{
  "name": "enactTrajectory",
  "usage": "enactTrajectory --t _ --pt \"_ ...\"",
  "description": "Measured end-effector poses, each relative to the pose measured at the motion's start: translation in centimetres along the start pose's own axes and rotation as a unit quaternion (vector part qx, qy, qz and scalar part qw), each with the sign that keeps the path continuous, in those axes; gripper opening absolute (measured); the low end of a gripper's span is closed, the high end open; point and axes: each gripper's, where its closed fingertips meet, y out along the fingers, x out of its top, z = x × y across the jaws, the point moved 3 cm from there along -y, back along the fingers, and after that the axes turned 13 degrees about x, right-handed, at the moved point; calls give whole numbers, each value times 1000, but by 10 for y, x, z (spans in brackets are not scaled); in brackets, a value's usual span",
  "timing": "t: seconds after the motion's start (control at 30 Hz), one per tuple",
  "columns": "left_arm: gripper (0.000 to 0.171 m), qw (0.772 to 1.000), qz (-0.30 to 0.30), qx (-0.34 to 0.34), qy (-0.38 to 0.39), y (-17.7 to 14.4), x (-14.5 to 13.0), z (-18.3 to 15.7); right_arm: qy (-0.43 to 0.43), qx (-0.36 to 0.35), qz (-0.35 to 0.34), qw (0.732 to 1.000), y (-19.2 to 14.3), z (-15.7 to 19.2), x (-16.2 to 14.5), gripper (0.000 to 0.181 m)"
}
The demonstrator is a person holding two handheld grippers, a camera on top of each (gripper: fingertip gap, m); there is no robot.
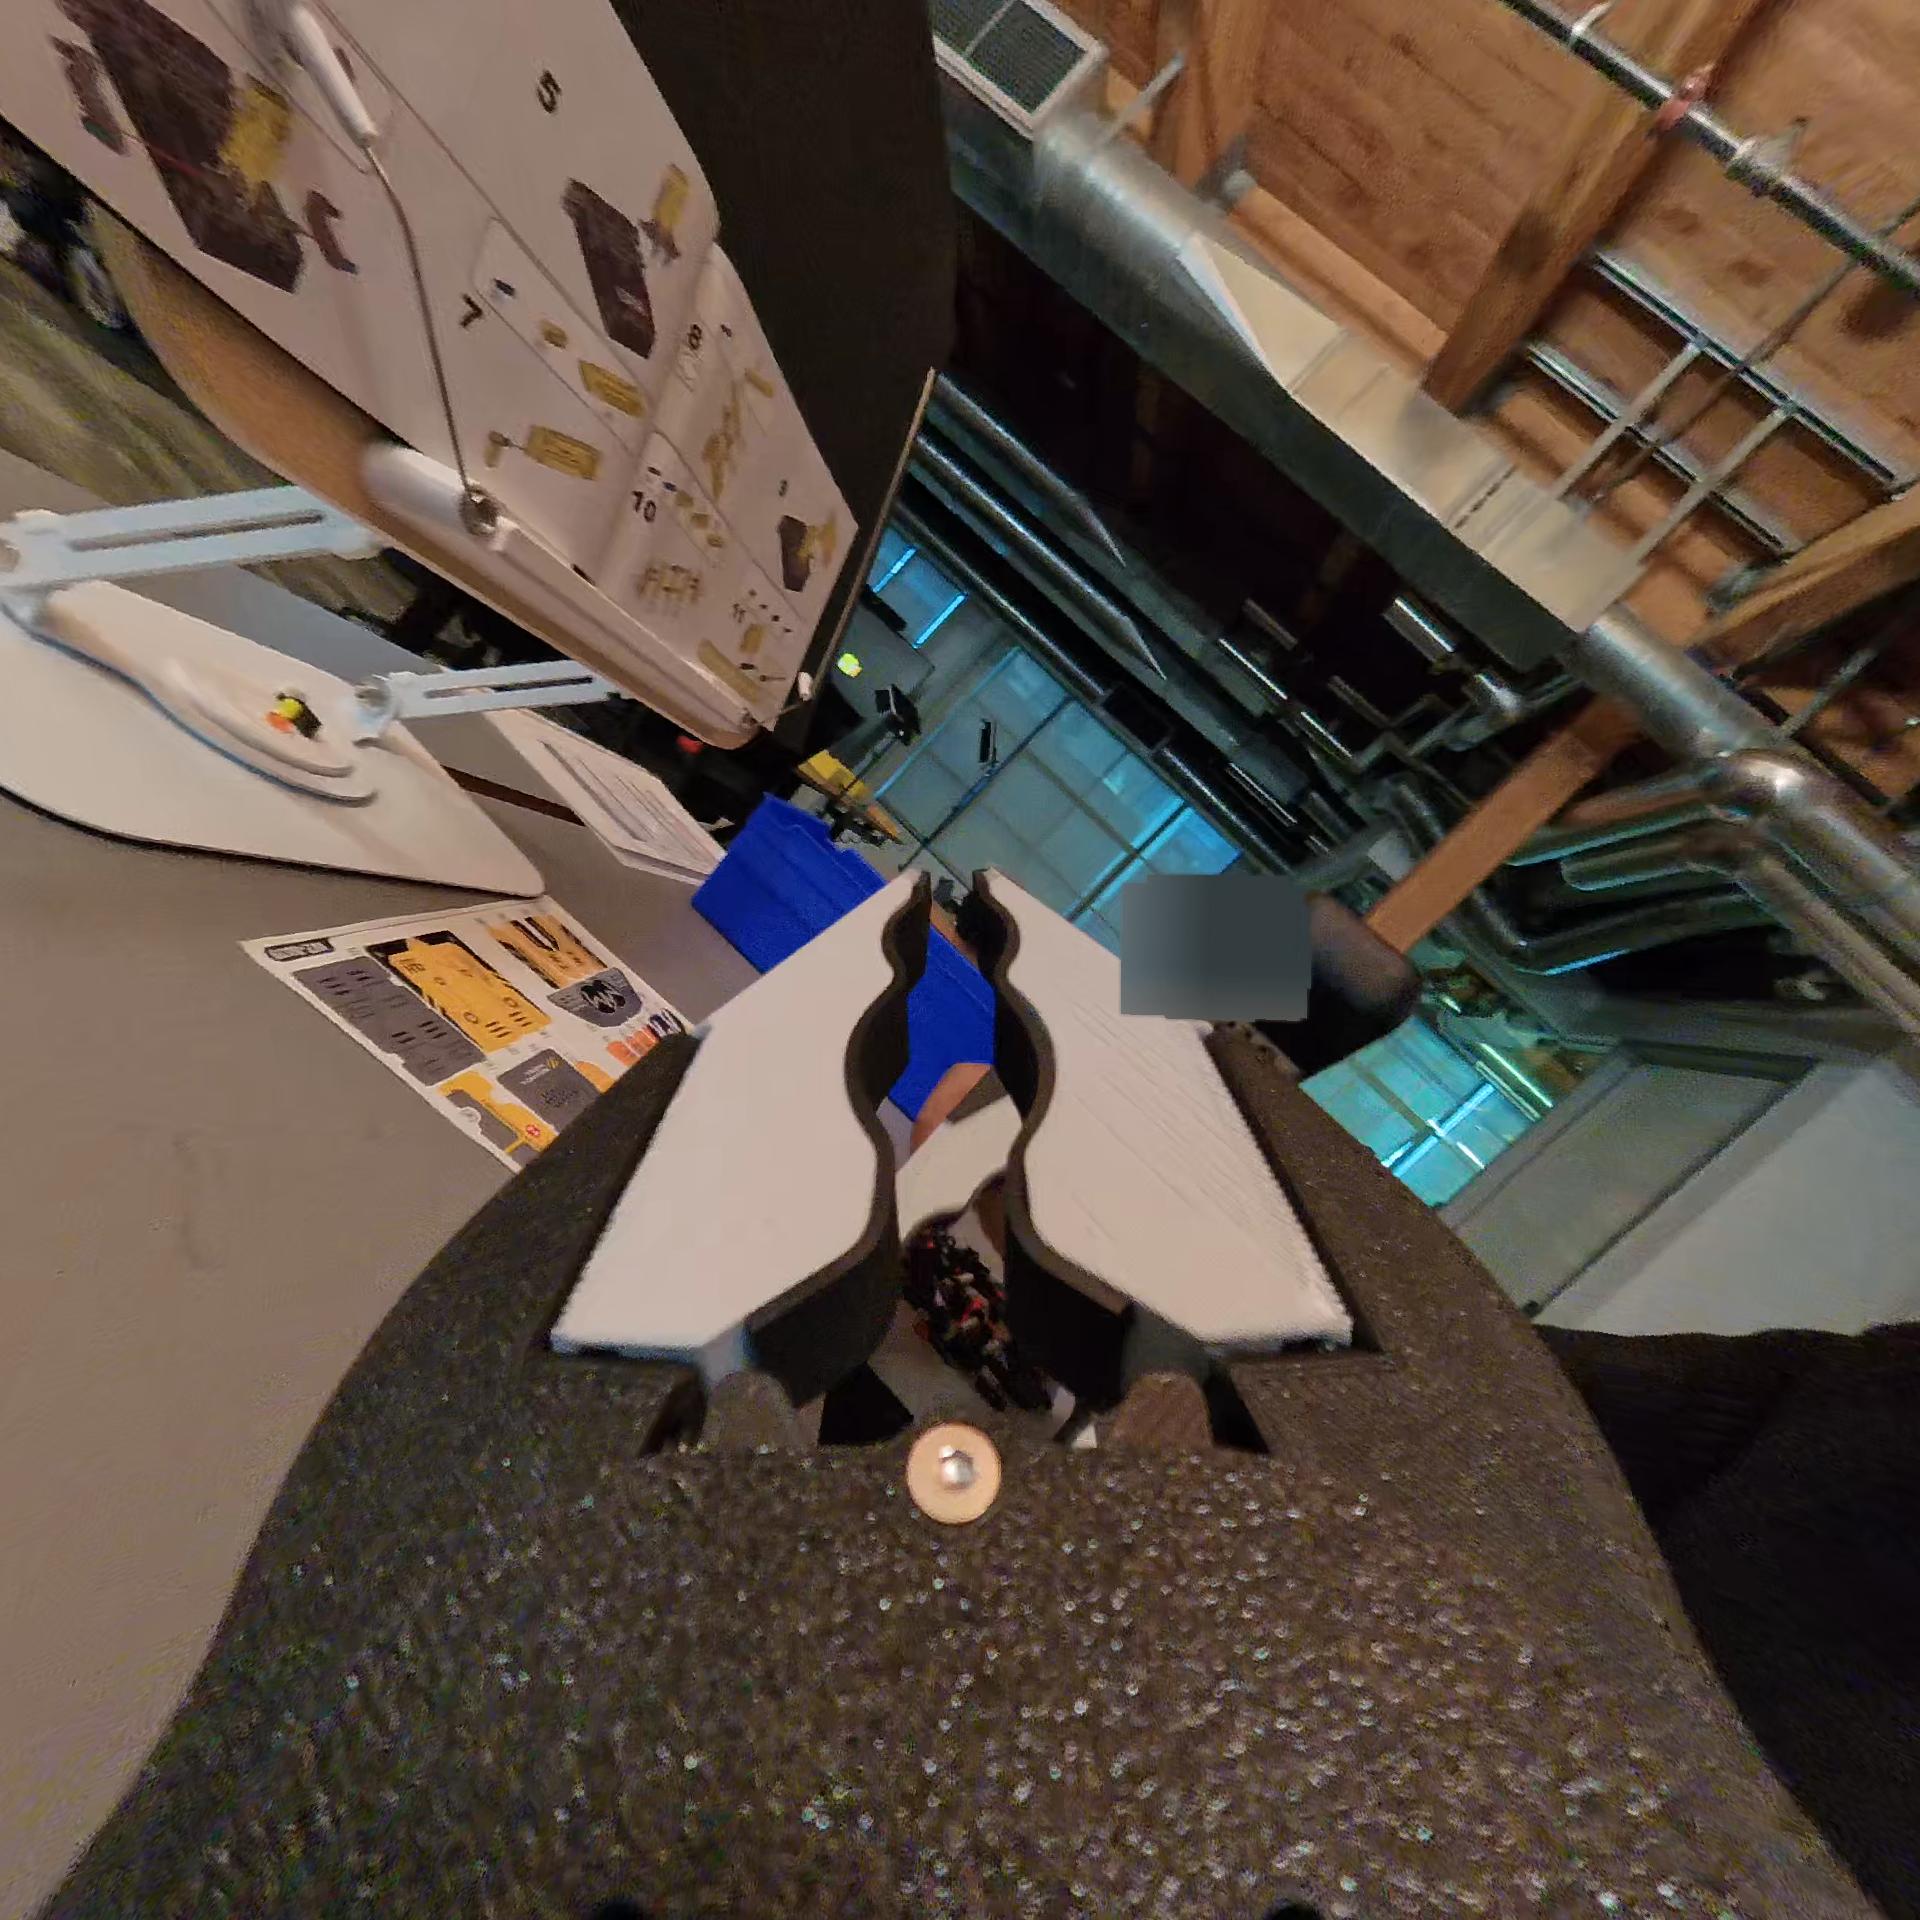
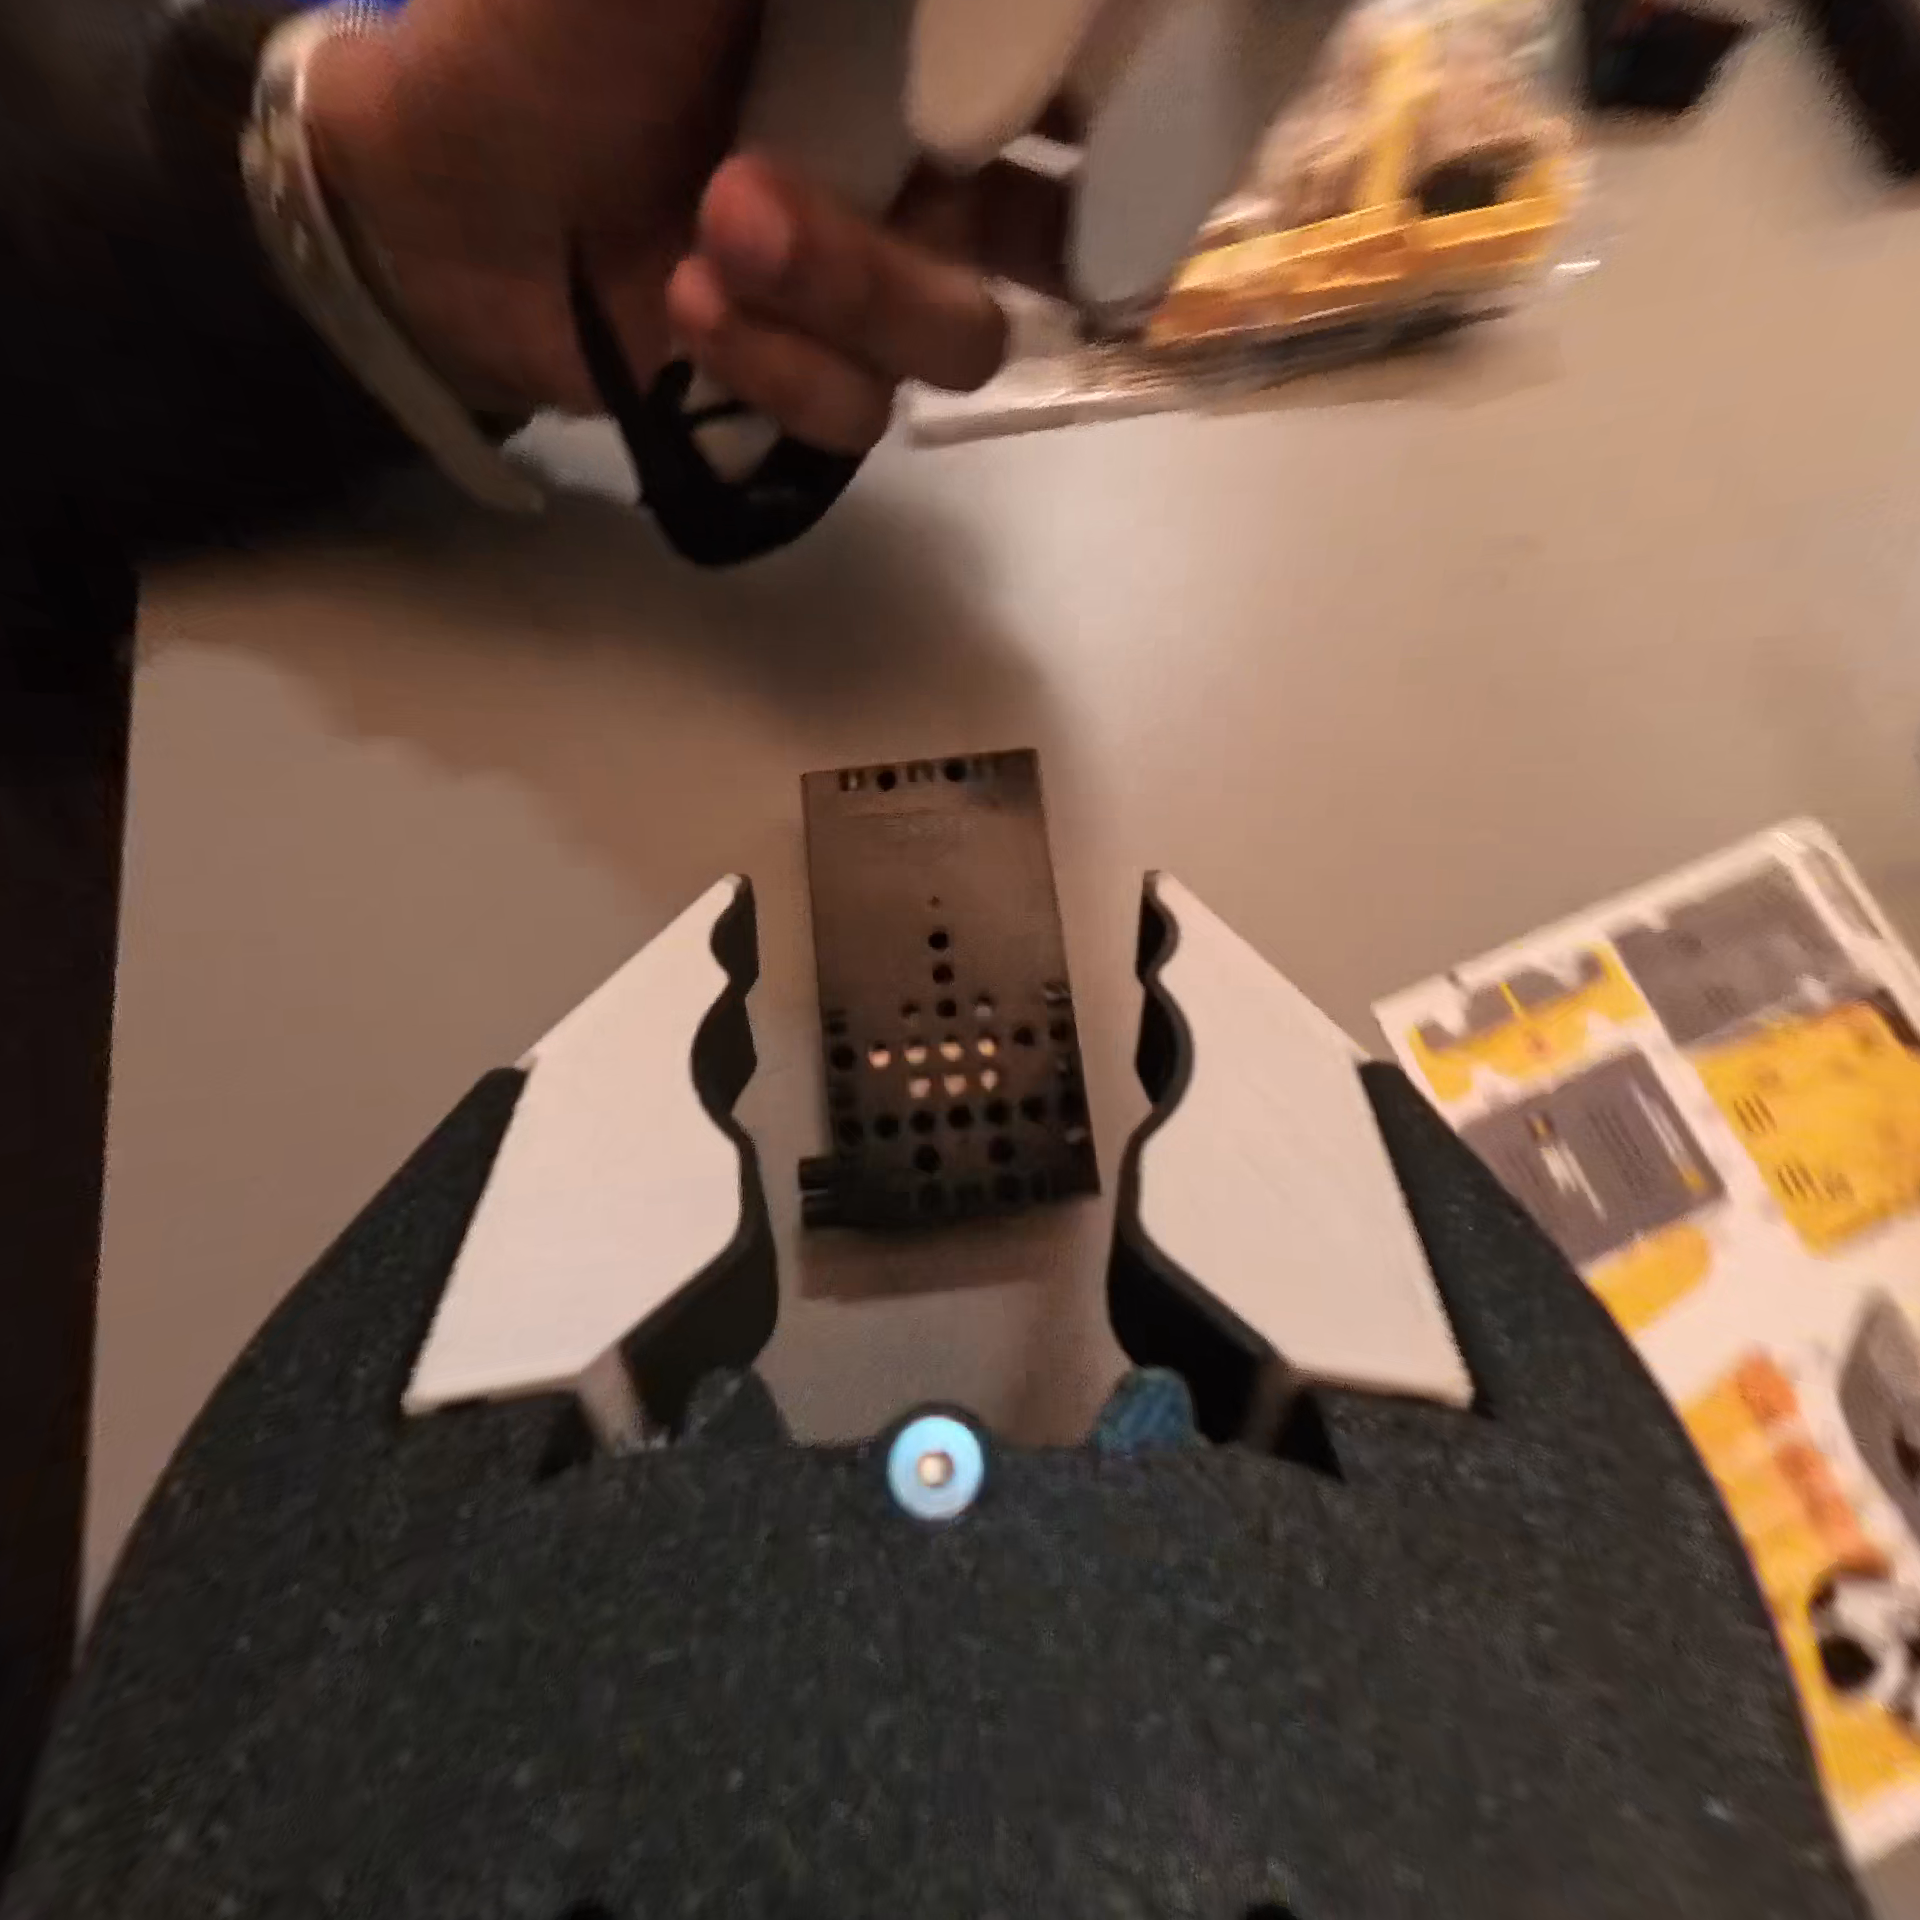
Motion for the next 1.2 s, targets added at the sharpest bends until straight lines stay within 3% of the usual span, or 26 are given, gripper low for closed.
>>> enactTrajectory --t 0.07,0.17,0.3,0.4,0.5,0.6,0.7,0.77,0.93,1.07,1.2 --pt "7 1000 15 -5 2 2 -4 -1 43 -62 -62 995 -29 0 -7 74" --pt "7 999 42 -16 17 7 -16 -6 120 -147 -136 972 -75 7 -42 74" --pt "7 993 97 -19 66 16 -44 -15 231 -224 -251 913 -129 28 -103 61" --pt "8 976 191 -83 66 21 -88 -49 313 -221 -373 845 -168 40 -127 49" --pt "9 951 282 -63 105 27 -151 -70 279 -188 -495 801 -201 57 -128 45" --pt "12 922 327 -3 207 37 -211 -80 236 -263 -506 787 -211 59 -152 45" --pt "16 859 373 86 339 48 -251 -68 198 -344 -488 777 -209 56 -173 36" --pt "19 829 398 105 378 53 -265 -63 176 -345 -477 789 -208 59 -169 36" --pt "28 814 406 131 394 67 -269 -60 147 -397 -441 791 -212 62 -175 36" --pt "30 782 435 155 418 68 -274 -45 166 -367 -472 785 -216 62 -179 36" --pt "30 773 444 140 430 66 -275 -45 188 -341 -497 776 -219 59 -183 36"
